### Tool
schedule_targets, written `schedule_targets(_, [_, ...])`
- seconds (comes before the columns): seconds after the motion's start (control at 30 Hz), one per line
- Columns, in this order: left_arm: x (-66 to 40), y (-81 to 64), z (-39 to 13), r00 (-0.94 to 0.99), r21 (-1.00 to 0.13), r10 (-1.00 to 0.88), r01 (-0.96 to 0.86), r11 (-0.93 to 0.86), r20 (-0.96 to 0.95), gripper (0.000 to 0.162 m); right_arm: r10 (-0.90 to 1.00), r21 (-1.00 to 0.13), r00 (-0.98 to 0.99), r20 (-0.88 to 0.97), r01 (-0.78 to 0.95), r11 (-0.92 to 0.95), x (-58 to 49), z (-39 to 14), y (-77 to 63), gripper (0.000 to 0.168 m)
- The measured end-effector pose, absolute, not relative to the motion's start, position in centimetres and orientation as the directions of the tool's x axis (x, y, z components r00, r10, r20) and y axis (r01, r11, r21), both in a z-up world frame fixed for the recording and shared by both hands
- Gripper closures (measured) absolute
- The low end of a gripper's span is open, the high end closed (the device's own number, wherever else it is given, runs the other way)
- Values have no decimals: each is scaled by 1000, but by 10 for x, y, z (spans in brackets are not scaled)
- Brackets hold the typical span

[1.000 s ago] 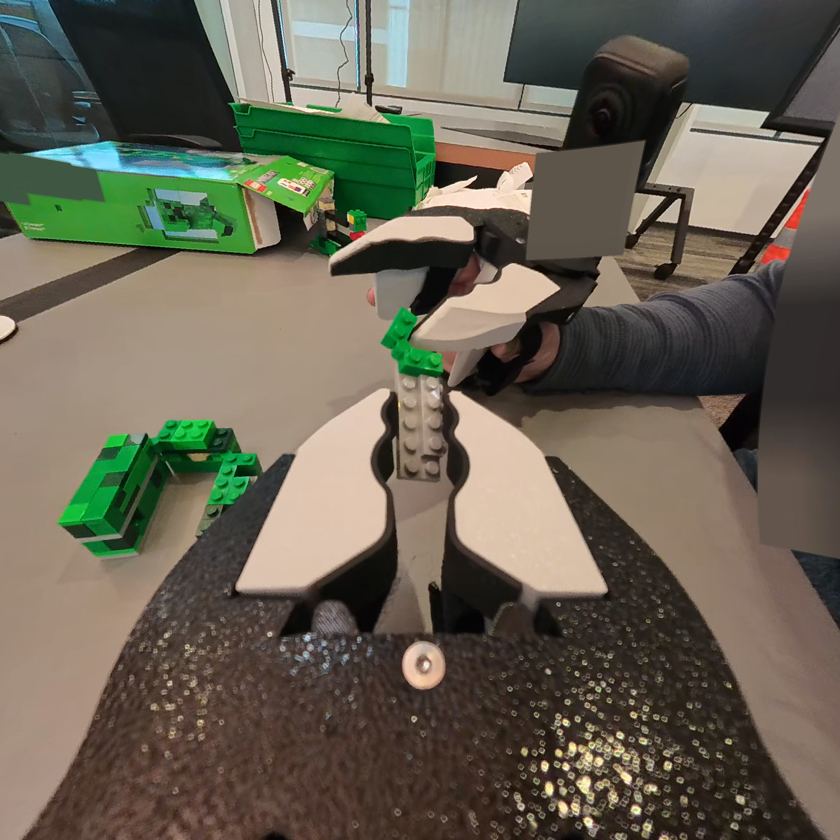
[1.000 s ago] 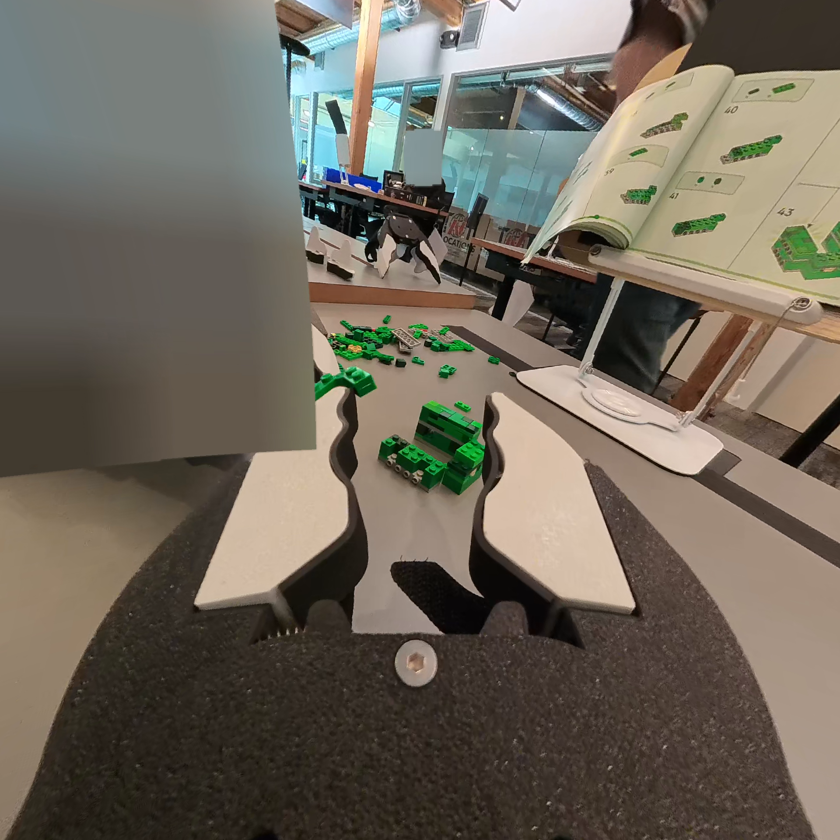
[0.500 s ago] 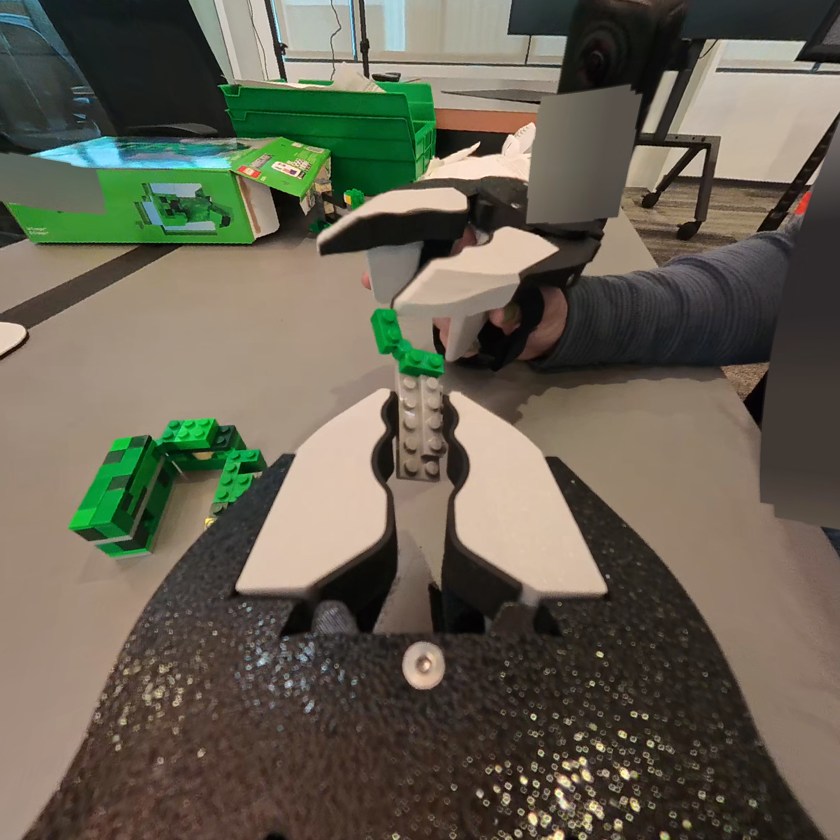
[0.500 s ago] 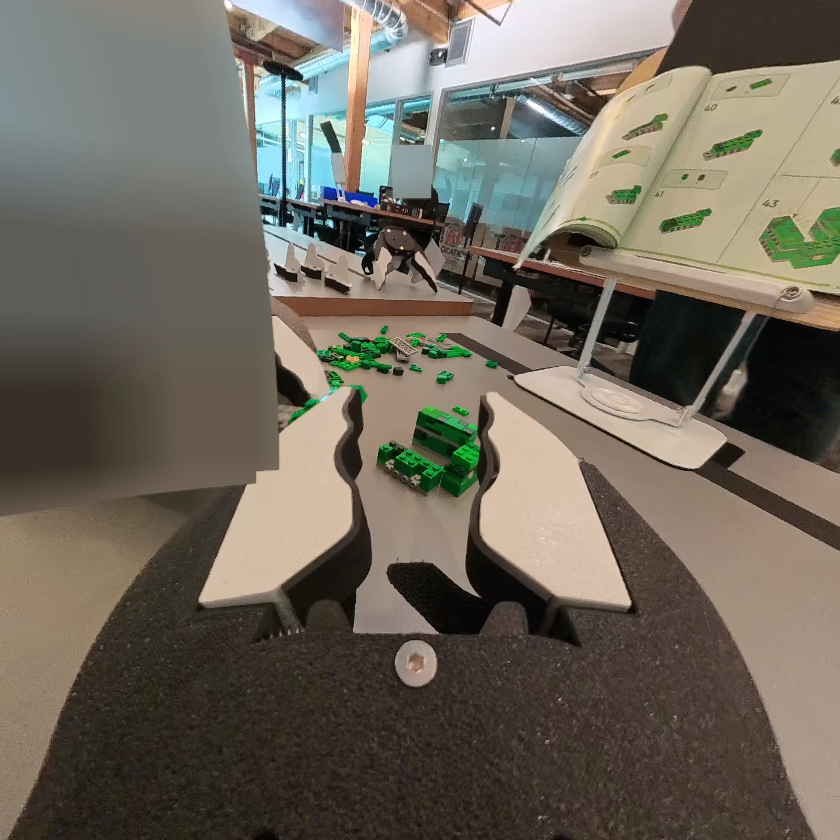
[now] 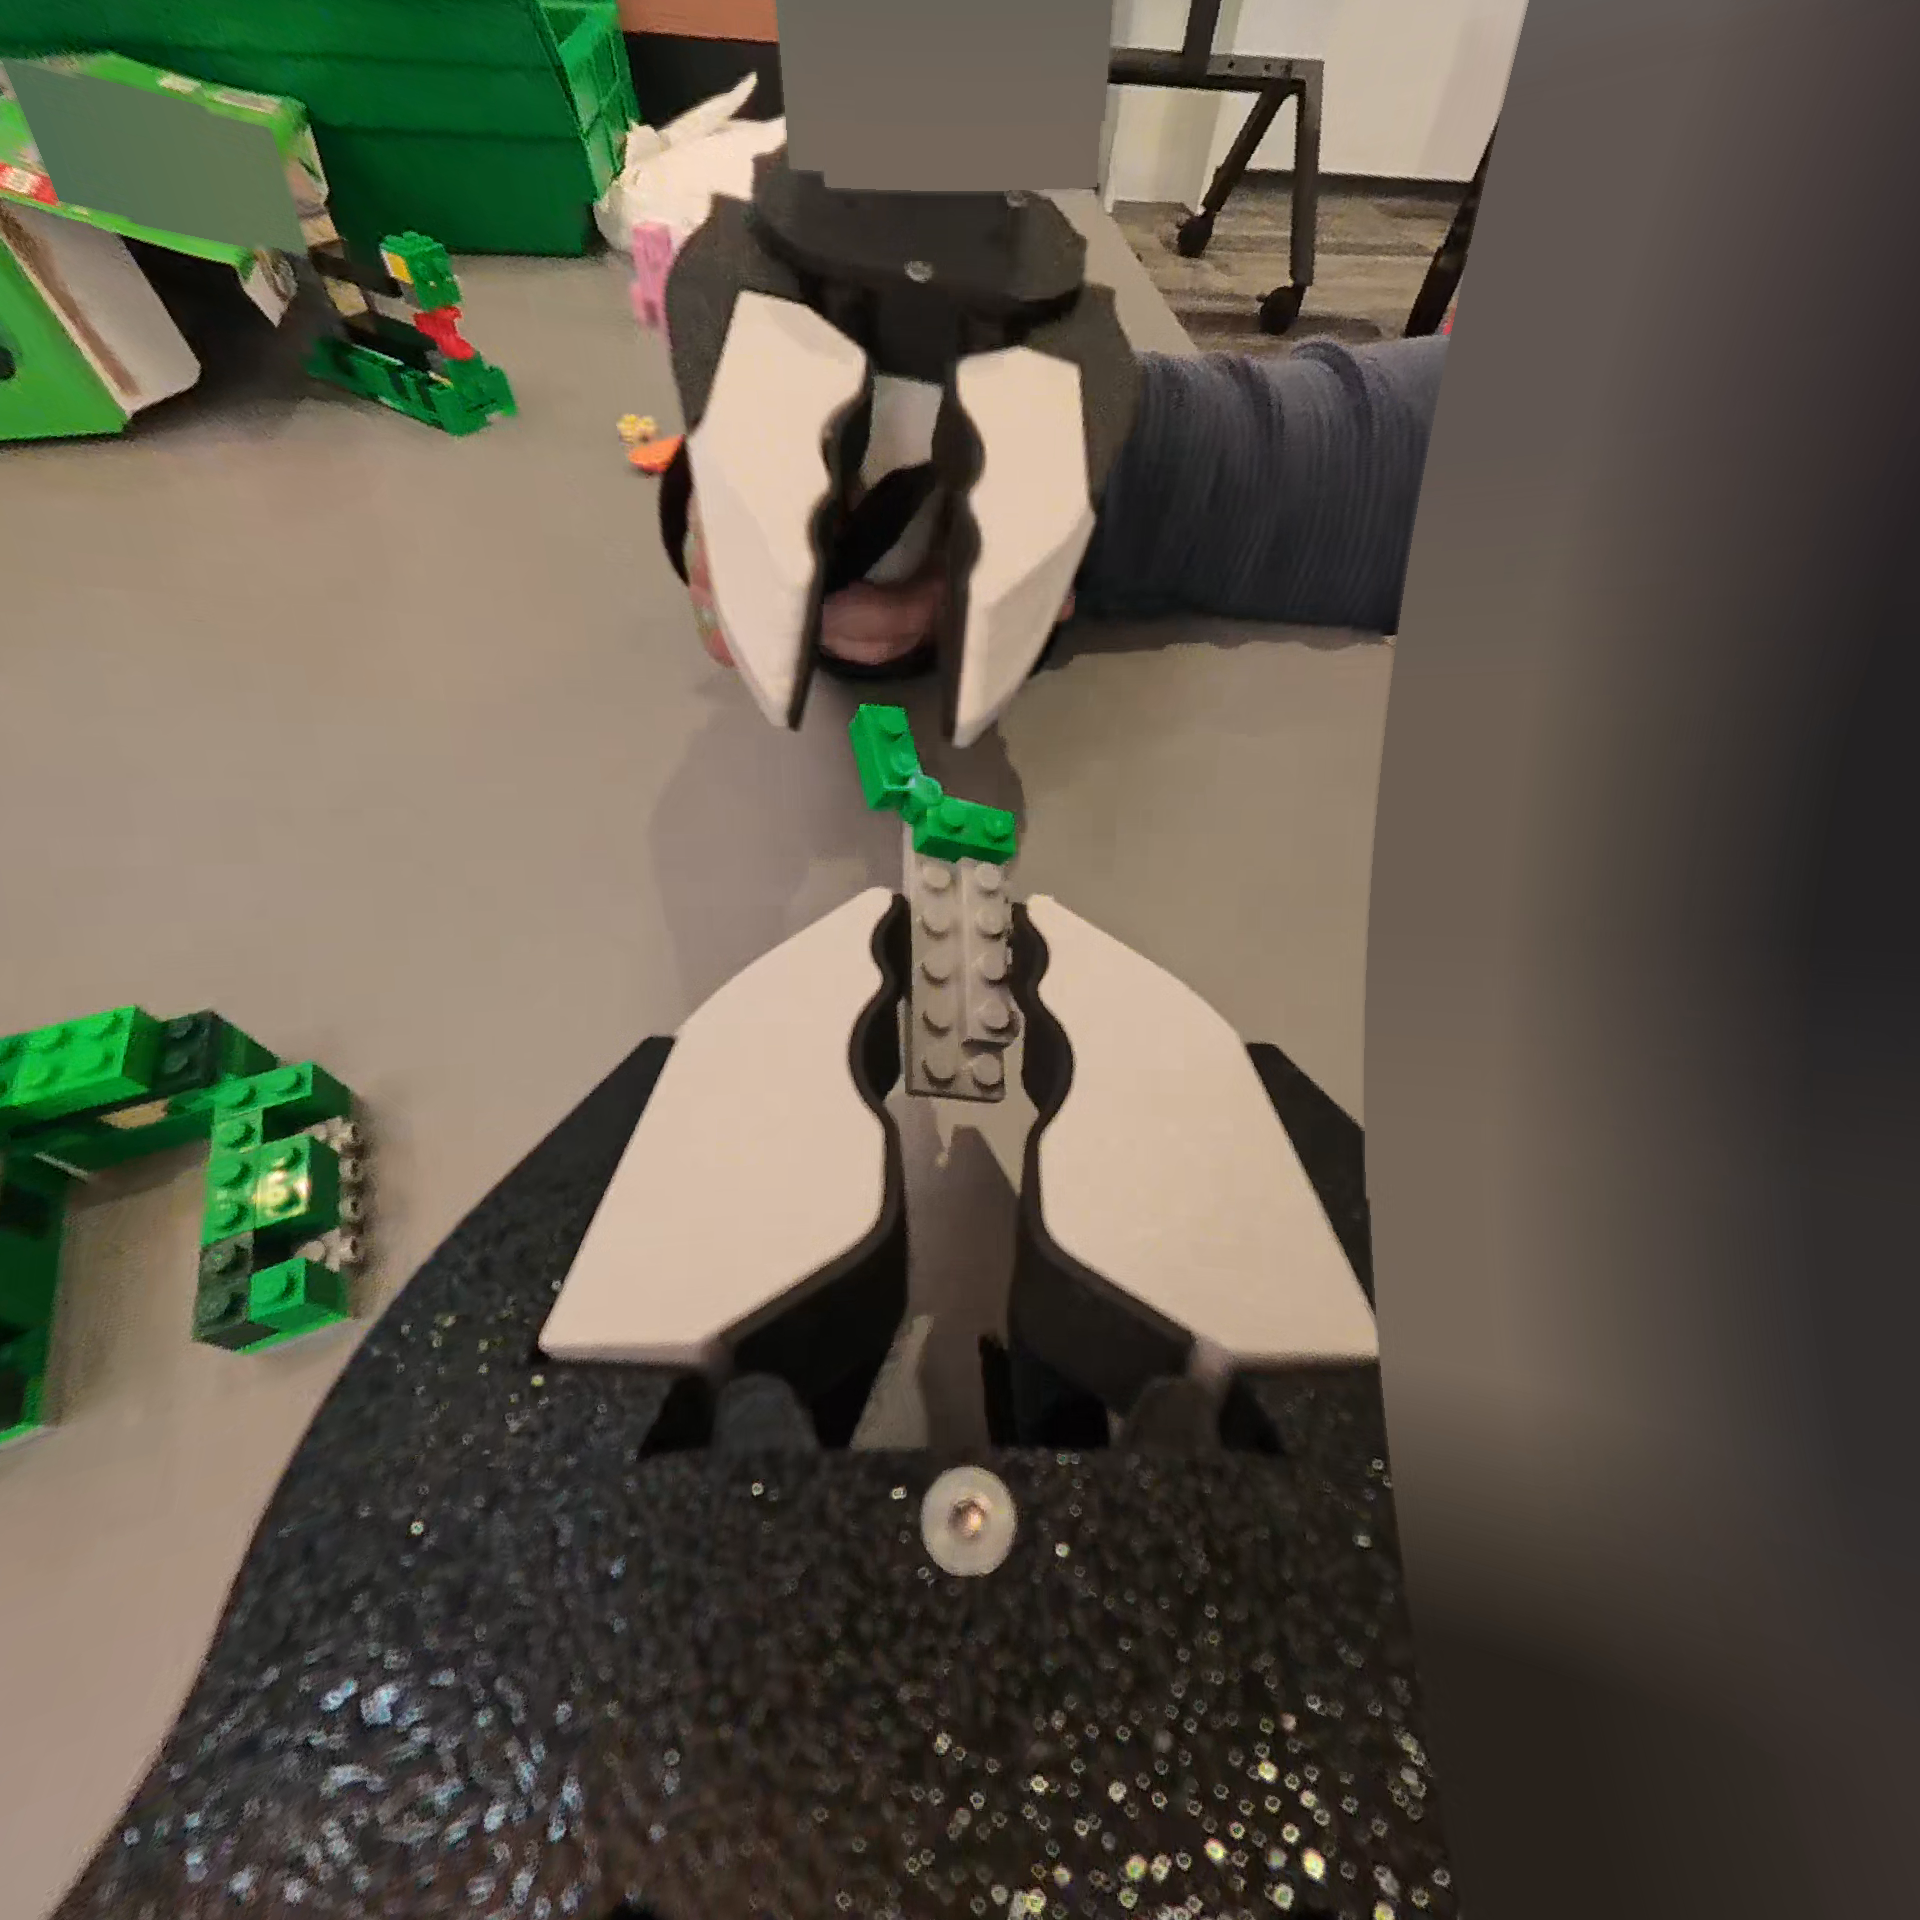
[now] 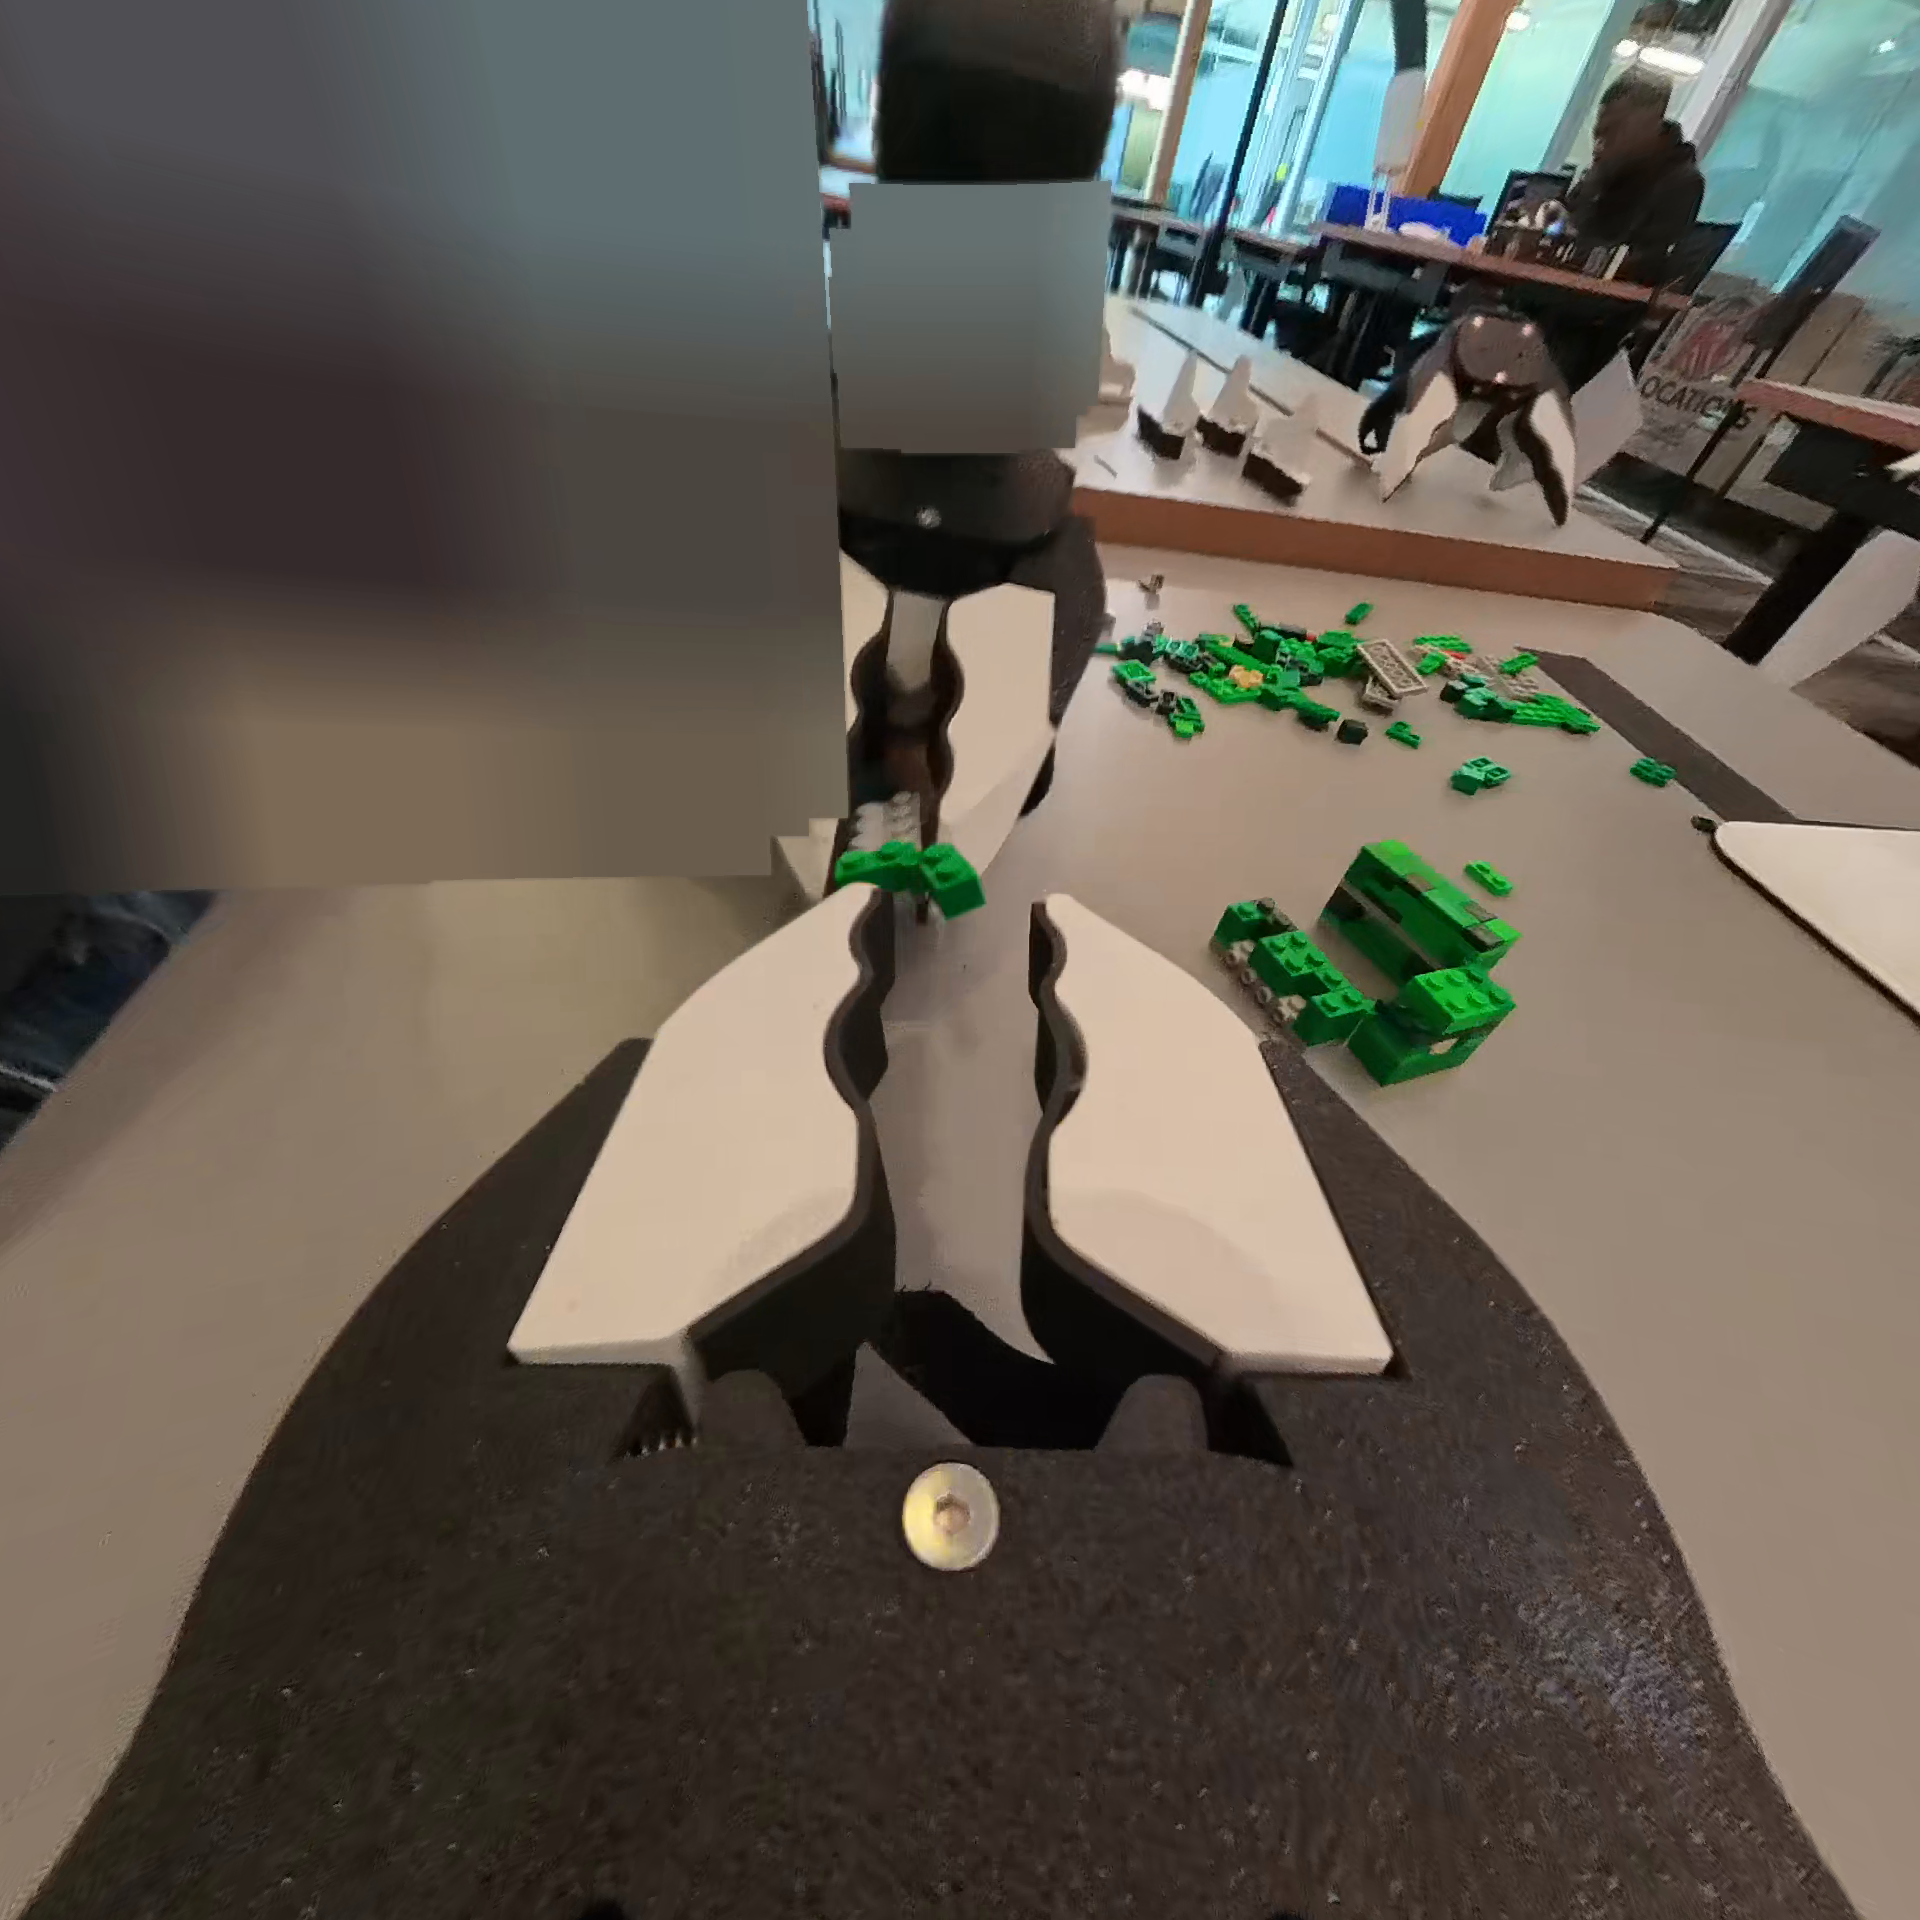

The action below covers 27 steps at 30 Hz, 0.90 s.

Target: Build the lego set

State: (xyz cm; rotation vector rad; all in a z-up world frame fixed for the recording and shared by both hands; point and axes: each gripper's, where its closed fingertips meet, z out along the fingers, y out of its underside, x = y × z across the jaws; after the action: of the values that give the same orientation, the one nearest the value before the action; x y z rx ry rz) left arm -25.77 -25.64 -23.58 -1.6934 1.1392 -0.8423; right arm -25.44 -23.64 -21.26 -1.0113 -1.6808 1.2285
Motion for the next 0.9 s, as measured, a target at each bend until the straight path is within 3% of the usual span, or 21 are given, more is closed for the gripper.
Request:
schedule_targets(0.17, [-259,-259,-239,326,-921,-942,-340,-191,76,144,919,-961,-358,165,153,232,-259,-216,-240,145])
schedule_targets(0.3, [-258,-259,-240,325,-917,-943,-349,-194,76,144,915,-960,-365,170,148,237,-260,-216,-243,159])
schedule_targets(0.73, [-267,-246,-230,400,-938,-907,-246,-244,131,144,941,-959,-232,246,80,270,-270,-206,-230,159])
schedule_targets(0.83, [-269,-246,-227,401,-945,-905,-216,-247,144,144,965,-970,-101,240,16,243,-269,-192,-211,126])
schedule_targets(0.9, [-270,-246,-226,399,-946,-905,-207,-248,150,144,971,-974,94,219,-41,224,-262,-179,-180,124])
